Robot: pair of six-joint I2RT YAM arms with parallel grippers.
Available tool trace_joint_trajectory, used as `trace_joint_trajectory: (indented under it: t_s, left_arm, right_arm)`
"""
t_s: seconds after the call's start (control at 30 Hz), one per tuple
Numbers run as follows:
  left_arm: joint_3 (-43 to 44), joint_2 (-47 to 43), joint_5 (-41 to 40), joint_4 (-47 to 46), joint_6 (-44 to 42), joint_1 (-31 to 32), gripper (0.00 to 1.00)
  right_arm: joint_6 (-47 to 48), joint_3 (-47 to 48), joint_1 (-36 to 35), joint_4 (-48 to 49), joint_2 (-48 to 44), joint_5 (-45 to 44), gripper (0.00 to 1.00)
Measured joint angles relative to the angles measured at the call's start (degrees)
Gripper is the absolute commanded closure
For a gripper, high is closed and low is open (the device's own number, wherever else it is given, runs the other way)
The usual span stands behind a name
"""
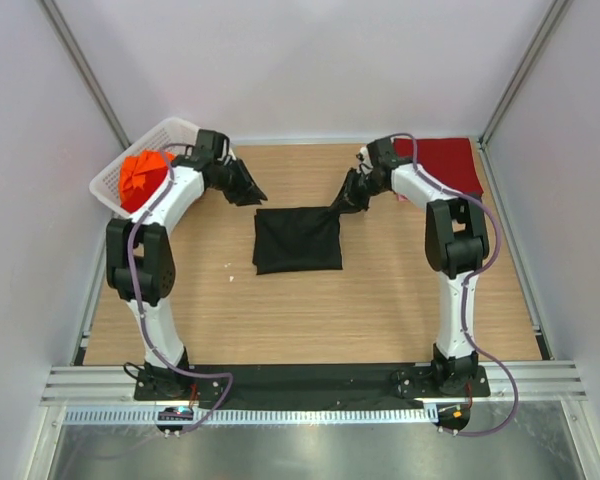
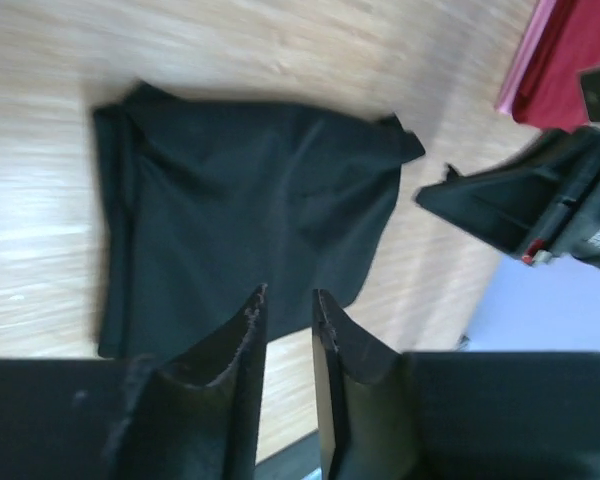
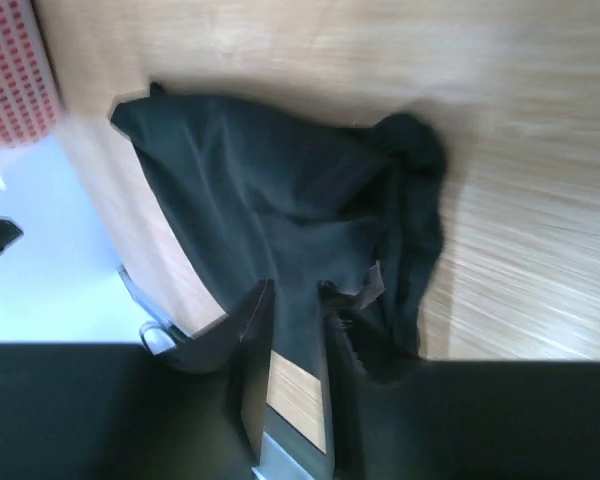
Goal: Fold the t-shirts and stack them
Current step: Fold the tshirt
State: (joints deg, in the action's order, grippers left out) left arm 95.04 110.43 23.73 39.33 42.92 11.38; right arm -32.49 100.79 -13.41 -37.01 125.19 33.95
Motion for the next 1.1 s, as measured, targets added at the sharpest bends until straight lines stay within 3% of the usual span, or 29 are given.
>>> trace_joint_trajectory:
  t_s: [0.07, 0.13, 0.43, 0.7, 0.87, 1.1]
  left_arm:
    - [-3.45, -0.26, 2.12, -3.21, 0.87, 0.37, 0.79]
    - [-6.58, 0.61, 3.69, -6.49, 1.9, 0.72, 0.8]
    - [-8.33, 10.73, 5.6, -17.46, 3.32, 1.07, 0.82]
    - [-8.09, 14.47, 4.74, -19.74, 3.06, 1.09, 0.82]
    - [-5.88, 15.45, 3.78, -19.15, 1.75, 1.09, 0.81]
    - [-0.92, 15.89, 3.08, -15.85, 1.42, 1.07, 0.74]
  right_arm:
    - [-1.95, -4.09, -1.29, 4.5, -0.33, 1.97, 0.95]
    - [-4.13, -7.5, -2.25, 8.72, -0.24, 3.21, 0.97]
    - [-10.93, -11.13, -1.05, 26.8, 5.35, 6.29, 0.98]
    - [-13.29, -8.72, 2.05, 32.74, 9.86, 8.61, 0.94]
    - [-13.42, -4.5, 2.38, 30.88, 12.24, 8.63, 0.92]
    - [-5.7, 5.55, 2.32, 15.43, 13.6, 3.02, 0.89]
